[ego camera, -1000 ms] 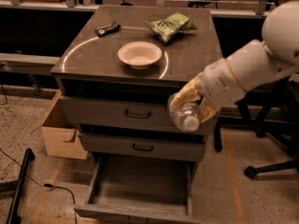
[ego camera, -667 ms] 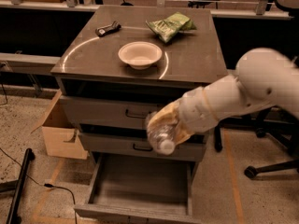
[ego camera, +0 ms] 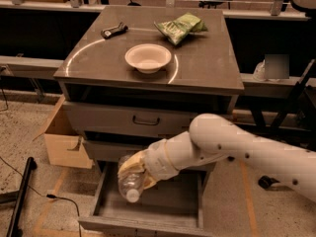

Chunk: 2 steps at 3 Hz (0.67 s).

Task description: Place water bottle into bottom drawer

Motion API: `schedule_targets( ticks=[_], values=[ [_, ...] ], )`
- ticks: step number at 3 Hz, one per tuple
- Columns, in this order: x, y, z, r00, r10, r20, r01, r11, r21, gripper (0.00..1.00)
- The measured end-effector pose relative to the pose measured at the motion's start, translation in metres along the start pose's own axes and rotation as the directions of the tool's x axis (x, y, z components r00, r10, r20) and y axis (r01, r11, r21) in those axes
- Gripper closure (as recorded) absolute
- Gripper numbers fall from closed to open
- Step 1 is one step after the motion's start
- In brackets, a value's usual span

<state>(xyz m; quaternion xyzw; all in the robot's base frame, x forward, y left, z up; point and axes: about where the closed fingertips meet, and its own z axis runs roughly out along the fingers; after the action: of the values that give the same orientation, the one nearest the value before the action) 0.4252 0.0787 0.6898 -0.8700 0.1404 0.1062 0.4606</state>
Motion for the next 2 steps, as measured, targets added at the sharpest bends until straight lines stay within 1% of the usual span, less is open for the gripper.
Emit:
schedule_targets(
  ticks=[1, 2],
  values=[
    [0.026, 0.032, 0.039, 0.994, 0.073, -0.077, -0.076, 0.9962, -0.042, 1.00],
    [0.042, 0.031, 0.042, 0.983, 0.132, -0.129, -0.135, 0.9907, -0.017, 1.00]
  ],
)
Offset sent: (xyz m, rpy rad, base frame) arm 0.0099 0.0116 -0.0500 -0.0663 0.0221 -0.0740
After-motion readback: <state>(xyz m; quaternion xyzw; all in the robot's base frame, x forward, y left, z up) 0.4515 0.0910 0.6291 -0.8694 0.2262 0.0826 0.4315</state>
